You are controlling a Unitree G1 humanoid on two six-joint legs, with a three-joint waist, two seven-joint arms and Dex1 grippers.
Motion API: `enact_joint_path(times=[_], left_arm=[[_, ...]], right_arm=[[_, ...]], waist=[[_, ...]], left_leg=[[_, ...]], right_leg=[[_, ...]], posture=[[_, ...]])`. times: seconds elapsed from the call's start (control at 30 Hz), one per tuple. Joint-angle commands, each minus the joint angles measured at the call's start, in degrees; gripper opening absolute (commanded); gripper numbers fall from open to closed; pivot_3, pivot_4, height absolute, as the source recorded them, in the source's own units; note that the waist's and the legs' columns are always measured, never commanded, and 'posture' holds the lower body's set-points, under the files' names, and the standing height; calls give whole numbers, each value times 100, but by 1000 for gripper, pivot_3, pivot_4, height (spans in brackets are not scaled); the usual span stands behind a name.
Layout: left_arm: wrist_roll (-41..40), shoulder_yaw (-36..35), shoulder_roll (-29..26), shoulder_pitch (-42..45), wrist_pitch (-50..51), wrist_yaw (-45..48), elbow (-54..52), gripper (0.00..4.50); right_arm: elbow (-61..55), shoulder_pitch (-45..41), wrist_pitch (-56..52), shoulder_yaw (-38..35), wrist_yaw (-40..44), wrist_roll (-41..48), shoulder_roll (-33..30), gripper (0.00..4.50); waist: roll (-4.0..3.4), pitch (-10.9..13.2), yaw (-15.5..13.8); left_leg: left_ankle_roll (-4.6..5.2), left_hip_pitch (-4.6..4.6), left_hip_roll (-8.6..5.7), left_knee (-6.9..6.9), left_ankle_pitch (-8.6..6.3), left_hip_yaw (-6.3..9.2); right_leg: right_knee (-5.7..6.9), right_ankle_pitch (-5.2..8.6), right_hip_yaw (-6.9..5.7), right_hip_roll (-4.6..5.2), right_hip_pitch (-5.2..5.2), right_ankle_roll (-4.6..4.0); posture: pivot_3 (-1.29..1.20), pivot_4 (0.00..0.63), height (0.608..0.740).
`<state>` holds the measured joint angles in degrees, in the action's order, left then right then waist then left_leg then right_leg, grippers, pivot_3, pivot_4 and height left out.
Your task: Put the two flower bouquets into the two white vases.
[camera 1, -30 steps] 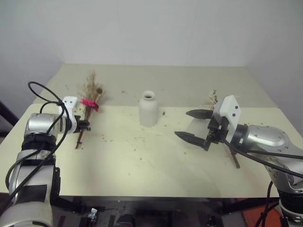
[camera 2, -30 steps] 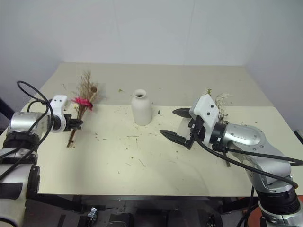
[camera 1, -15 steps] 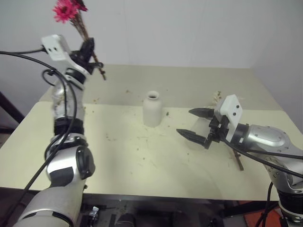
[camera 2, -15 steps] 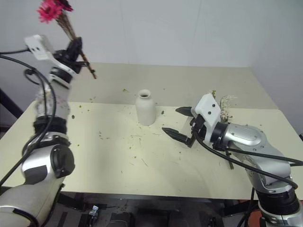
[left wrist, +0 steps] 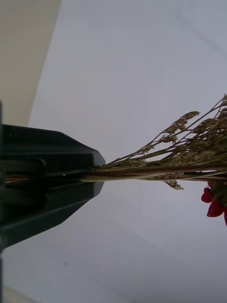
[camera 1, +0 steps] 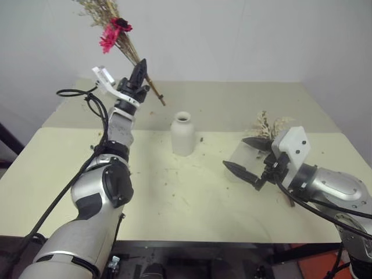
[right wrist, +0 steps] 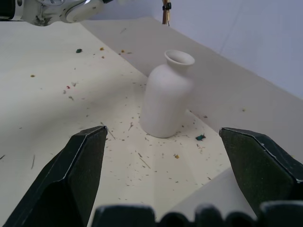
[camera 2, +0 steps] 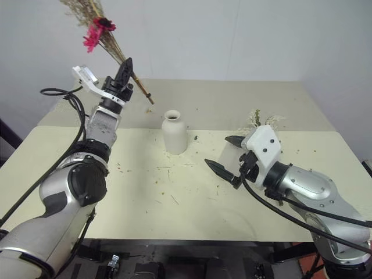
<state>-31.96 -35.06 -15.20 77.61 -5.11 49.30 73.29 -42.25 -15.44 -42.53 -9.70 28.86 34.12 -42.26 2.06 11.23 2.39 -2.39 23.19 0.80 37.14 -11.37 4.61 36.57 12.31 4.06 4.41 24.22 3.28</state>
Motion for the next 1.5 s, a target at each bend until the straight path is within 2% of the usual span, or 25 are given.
enact_joint_path(times=[0.03,0.33,0.9,1.2,1.5], left_arm=[[29,43,71,289,-110,157,-35,31],[265,194,271,224,-328,231,44,31],[1078,683,536,17,-917,98,199,31],[1904,1351,584,-278,-1635,-99,186,31],[1870,1311,736,-429,-1774,-14,171,31]], right_arm=[[-254,27,-45,-213,-174,39,10,4500],[-378,17,-109,163,-398,-217,-13,4500],[-415,-10,-111,185,-564,-304,91,4500],[-389,88,-20,241,-564,-409,165,4500],[-292,134,123,263,-484,-565,288,4500]], waist=[[0,0,10],[0,0,14],[0,0,4],[0,0,0],[0,0,3]], left_leg=[[0,0,0,0,0,0],[0,-2,0,-1,0,0],[0,-1,0,-1,0,0],[0,-1,-1,-1,0,0],[0,-1,0,-1,0,0]], right_leg=[[-1,-2,0,0,0,-3],[2,1,1,-1,0,1],[0,-1,1,-1,1,-2],[0,-1,1,-1,0,-2],[0,0,1,-1,0,-1]], posture=[[0,150,740],[0,150,740],[0,150,740],[0,150,740],[0,150,740]])
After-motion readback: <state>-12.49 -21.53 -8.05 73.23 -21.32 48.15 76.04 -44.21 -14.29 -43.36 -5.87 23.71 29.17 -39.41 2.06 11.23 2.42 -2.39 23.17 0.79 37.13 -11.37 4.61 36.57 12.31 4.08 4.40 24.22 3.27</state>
